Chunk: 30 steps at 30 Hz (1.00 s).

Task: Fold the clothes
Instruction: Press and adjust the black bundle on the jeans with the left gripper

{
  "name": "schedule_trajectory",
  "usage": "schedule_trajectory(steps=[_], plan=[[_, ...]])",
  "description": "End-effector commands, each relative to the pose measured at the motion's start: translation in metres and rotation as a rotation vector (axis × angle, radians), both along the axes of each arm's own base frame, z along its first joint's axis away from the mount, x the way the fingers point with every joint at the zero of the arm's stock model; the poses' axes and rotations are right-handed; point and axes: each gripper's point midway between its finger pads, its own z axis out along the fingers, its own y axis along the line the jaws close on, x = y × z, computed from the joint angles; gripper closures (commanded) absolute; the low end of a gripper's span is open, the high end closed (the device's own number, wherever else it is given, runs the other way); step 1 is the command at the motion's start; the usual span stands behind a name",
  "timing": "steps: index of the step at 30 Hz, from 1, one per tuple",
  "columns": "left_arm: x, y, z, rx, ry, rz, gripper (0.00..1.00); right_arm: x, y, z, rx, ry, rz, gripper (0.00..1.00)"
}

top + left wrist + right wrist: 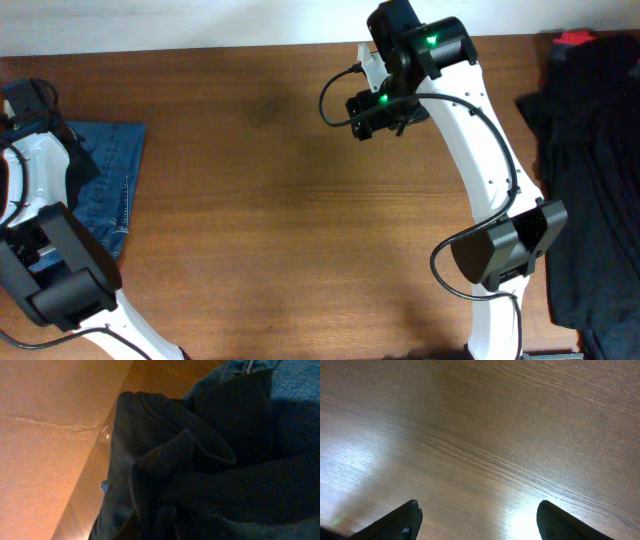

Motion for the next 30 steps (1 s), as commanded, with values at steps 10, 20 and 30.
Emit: schedule_trajectory(steps=[10,20,30], plan=[[0.028,-0.039,0.022,-0.204,-0.195,-0.122,0.13,0.0,0.0,0.007,0.0,-0.02,0.007,0.21],[0.0,-0.071,0.118,-0.22,-0.339,-0.198,0.77,0.0,0.0,0.007,0.001,-0.02,0.007,0.21],[-0.017,-0.011,0.068,0.017,-0.109,0.028,0.99,-0.002,0.0,0.006,-0.002,-0.012,0.007,0.21]])
